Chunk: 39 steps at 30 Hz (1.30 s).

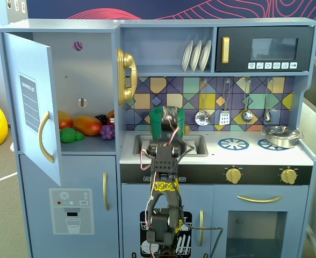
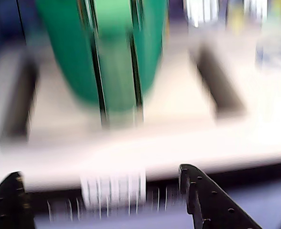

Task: Pick up the lid from the counter and put it on the green recipient

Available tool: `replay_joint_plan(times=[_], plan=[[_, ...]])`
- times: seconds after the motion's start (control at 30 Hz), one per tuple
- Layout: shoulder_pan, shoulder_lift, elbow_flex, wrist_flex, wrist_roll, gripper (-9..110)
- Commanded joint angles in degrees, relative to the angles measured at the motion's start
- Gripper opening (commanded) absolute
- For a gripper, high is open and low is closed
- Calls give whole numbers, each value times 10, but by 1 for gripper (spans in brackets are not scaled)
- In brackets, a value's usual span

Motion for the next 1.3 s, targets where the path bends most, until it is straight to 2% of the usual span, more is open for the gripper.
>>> replay_joint_plan(times=[0.0,0.1,0.17,0.33,0.57,0.7,1.0,1.27], plan=[[1,25,120,25,10,17],[-12,32,226,19,-11,4],[-21,38,297,-9,-11,0],[-48,60,430,-58,34,0],[-83,83,530,-25,39,1],[-88,129,561,57,6,2],[-85,191,562,223,25,2],[-69,192,562,224,51,2]])
